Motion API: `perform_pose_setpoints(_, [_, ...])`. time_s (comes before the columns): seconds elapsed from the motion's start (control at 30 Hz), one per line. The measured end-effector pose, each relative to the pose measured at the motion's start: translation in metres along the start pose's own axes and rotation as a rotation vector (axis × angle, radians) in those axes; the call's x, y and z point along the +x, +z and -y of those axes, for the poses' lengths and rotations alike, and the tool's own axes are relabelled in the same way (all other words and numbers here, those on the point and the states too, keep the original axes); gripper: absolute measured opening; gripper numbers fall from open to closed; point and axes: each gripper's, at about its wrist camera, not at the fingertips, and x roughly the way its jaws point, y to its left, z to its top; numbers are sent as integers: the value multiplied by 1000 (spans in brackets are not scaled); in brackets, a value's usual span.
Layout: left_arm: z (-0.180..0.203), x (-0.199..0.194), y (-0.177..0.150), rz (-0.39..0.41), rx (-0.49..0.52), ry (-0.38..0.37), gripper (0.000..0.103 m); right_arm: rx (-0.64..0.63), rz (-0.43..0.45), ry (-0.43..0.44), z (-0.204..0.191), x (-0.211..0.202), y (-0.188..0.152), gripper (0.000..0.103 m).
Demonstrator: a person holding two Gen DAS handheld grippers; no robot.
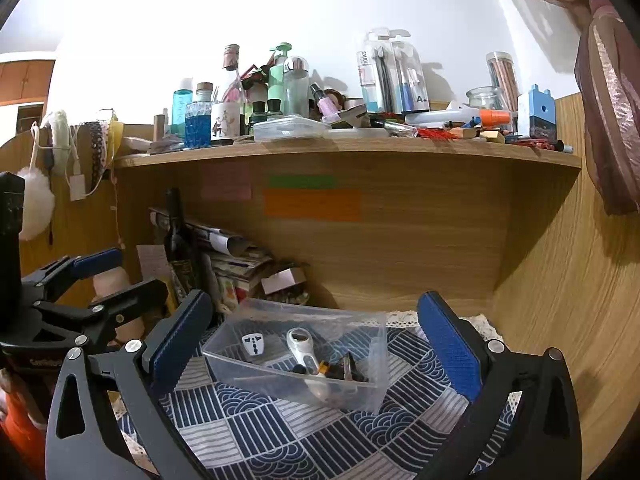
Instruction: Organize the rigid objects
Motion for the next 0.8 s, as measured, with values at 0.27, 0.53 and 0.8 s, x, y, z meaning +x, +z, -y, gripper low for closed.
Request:
perform_pose_setpoints(0.27, [0, 3, -1, -8, -3, -17, 103, 0, -1, -3, 1, 1, 0, 103])
perform_pose_setpoints(0.53, [-4, 5, 1, -13, -24, -35, 103, 3, -4, -8, 2, 3, -2, 103])
perform_pose_setpoints(0.8, [-3, 4, -1, -17, -9, -46, 103, 3, -5, -9, 1, 3, -2, 103])
